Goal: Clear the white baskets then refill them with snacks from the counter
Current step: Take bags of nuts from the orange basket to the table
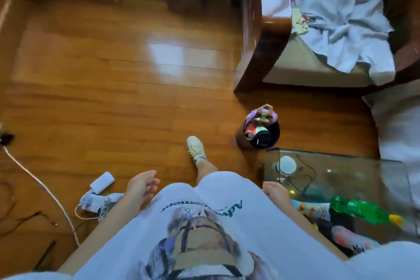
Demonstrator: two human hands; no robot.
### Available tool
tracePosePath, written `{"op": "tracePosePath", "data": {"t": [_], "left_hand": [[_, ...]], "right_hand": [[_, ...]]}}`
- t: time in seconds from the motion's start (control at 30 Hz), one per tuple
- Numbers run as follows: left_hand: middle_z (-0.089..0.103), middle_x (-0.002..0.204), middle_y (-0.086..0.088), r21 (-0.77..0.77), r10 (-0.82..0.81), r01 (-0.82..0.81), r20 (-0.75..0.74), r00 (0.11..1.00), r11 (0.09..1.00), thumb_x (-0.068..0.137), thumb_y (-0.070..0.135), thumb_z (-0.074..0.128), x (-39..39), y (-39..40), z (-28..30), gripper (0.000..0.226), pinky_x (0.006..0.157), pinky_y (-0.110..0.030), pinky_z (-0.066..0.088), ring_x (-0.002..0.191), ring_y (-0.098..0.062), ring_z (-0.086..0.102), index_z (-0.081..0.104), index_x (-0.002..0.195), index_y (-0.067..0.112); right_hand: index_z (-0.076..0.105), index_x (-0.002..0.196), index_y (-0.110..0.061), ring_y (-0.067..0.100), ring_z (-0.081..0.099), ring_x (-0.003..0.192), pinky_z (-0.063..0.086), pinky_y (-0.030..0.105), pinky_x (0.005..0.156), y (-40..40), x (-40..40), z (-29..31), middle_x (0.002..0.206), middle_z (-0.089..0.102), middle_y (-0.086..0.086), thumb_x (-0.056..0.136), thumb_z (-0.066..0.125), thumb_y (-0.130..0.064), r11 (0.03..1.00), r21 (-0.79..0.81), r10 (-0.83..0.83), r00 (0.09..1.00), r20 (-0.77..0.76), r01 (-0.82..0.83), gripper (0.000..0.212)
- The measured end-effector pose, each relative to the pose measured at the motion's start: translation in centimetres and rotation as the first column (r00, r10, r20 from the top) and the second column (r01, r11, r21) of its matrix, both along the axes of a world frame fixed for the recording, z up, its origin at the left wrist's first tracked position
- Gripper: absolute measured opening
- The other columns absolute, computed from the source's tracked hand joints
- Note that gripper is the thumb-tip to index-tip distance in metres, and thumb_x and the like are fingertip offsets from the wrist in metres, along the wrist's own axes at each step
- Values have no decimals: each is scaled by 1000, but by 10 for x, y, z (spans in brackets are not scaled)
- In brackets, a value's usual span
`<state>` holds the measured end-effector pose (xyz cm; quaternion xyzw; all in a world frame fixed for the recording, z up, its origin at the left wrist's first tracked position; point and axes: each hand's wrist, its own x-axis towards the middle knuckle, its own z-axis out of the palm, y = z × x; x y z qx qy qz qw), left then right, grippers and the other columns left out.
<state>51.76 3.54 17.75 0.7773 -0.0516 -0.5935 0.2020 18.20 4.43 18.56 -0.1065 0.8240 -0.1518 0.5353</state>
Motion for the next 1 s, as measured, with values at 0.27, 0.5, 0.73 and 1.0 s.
{"op": "tracePosePath", "data": {"t": [0.27,0.5,0.73,1.0], "left_hand": [[59,74,-5,-22,161,-161,13,987,987,94,20,52,42,-122,22,14,54,-25,39,60,-15,50,57,104,11],[60,75,-3,44,479,-480,36,877,876,94,21,50,95,-125,13,17,53,-24,39,62,-14,51,59,107,15],[59,78,-4,224,729,-719,51,682,657,92,23,53,152,-82,-7,34,56,-27,38,66,-16,50,55,122,6],[62,46,1,249,827,-805,29,562,538,94,19,49,267,-127,-11,15,56,-25,33,63,-15,46,54,85,8]], "right_hand": [[48,64,-12,12,33,38,23,17,38,-188,64,-15,59,42,3,88,42,-7,973,177,146,989,17,-147,25],[53,122,-6,29,60,64,53,27,55,-312,170,-17,78,60,16,94,47,-14,820,80,559,822,109,-567,30],[53,100,-10,14,51,59,37,25,56,-395,312,-7,70,55,4,95,45,-13,581,-84,807,559,191,-809,10],[55,84,-19,5,54,38,37,22,54,-460,440,-1,67,57,4,94,46,-12,615,-74,782,596,179,-785,15]]}}
